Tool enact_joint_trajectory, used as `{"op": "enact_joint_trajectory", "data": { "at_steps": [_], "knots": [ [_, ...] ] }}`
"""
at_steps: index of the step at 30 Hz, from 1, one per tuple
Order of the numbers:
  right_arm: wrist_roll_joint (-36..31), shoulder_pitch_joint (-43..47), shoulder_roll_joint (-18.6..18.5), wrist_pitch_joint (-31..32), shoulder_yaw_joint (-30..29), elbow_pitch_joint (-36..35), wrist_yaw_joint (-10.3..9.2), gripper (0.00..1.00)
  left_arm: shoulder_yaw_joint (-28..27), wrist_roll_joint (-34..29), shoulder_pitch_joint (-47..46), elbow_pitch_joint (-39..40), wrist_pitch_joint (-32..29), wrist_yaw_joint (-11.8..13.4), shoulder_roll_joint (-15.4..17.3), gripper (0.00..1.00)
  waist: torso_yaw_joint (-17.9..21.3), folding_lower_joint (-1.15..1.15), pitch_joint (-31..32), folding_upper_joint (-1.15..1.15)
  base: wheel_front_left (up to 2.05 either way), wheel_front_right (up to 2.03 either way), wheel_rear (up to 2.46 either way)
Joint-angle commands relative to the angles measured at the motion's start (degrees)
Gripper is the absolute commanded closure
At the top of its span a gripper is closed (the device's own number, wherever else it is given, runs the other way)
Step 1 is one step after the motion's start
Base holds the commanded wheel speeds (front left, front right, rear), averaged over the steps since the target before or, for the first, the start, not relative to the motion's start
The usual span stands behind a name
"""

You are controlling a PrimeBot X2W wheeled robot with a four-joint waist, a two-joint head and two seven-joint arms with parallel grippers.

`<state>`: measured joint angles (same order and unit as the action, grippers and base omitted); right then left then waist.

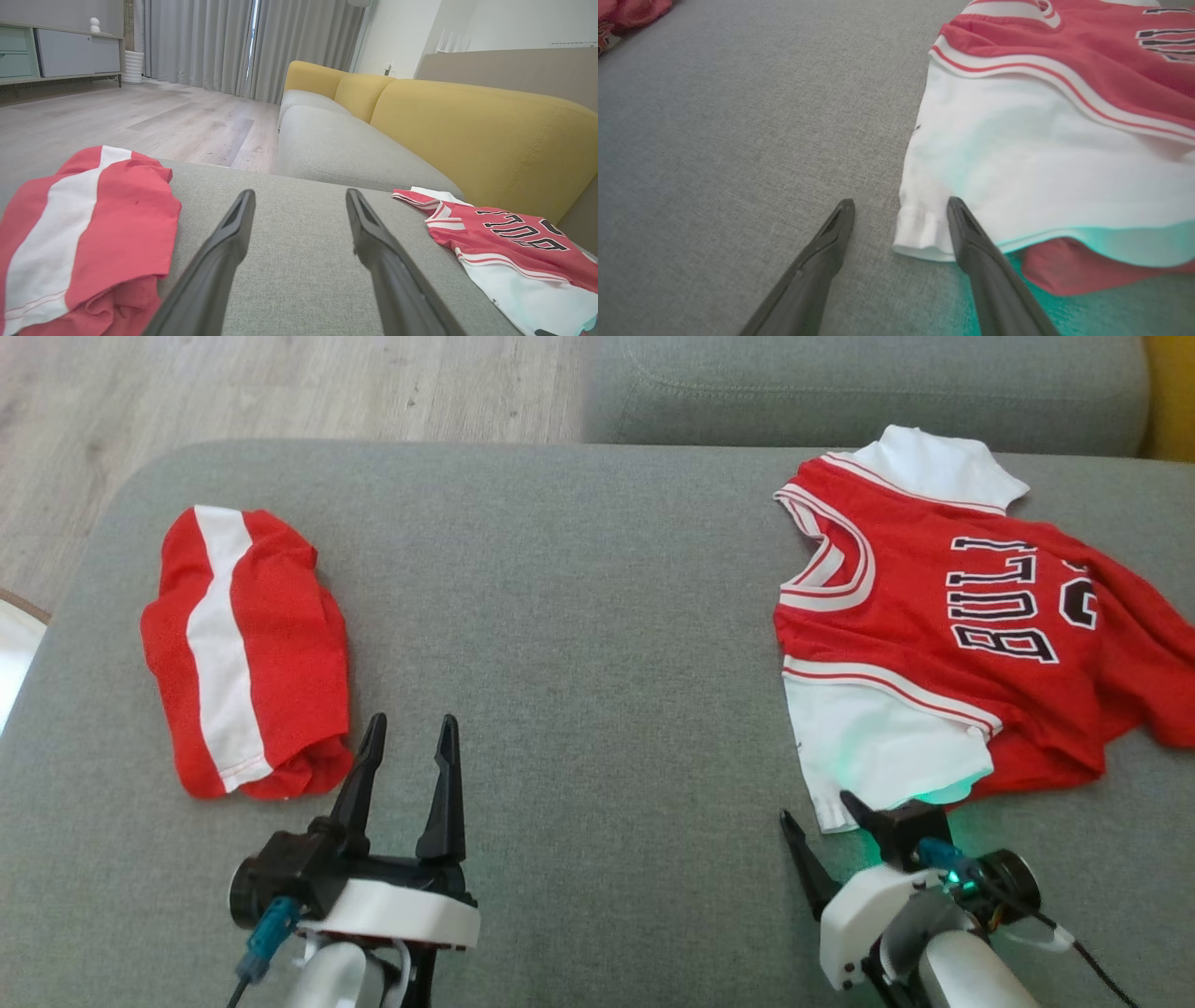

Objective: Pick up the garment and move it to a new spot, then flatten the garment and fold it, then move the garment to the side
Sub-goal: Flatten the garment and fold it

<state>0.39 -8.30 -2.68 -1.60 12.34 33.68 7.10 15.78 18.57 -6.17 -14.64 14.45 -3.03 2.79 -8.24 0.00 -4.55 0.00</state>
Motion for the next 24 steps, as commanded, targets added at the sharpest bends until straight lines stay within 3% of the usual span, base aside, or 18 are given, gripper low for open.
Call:
{"op": "enact_joint_trajectory", "data": {
  "at_steps": [1, 5, 6, 7, 15, 24],
  "knots": [
    [-0.8, -2.6, -0.2, 0.3, 1.3, -0.7, 0.39, 0.00, -1.4, -0.2, -2.5, 1.8, 0.5, 0.0, 0.1, 0.00, -0.1, 0.00, -0.4, 0.00, 0.00, 0.00, 0.00],
    [-0.8, -3.6, -0.2, 1.1, 1.0, 1.2, 0.39, 0.00, -1.3, -0.2, -2.8, 1.9, 0.5, 0.1, 0.1, 0.00, -0.2, 0.00, -1.0, 0.00, 0.00, 0.00, 0.00],
    [-0.6, -3.8, -0.2, 1.2, 1.0, 1.7, 0.39, 0.25, -1.2, -0.2, -2.9, 1.9, 0.5, 0.1, 0.1, 0.00, -0.2, 0.00, -1.1, 0.00, 0.00, 0.00, 0.00],
    [-0.4, -4.0, -0.2, 1.3, 1.0, 2.0, 0.39, 0.99, -1.2, -0.2, -3.0, 1.8, 0.5, 0.1, 0.1, 0.00, -0.2, 0.00, -1.2, 0.00, 0.00, 0.00, 0.00],
    [4.5, -7.5, -0.2, -2.1, 1.0, 1.0, 0.39, 1.00, -0.8, 0.0, -3.4, 1.4, 0.5, 0.2, 0.1, 0.00, -0.5, 0.00, -1.3, 0.00, 0.00, 0.00, 0.00],
    [8.3, -21.8, -0.2, -3.5, 3.5, -1.1, 0.39, 1.00, 0.7, 0.5, -4.4, 1.2, 0.5, 0.1, 0.1, 0.00, -3.5, 0.00, -2.5, 0.00, 0.00, 0.00, 0.00]
  ]
}}
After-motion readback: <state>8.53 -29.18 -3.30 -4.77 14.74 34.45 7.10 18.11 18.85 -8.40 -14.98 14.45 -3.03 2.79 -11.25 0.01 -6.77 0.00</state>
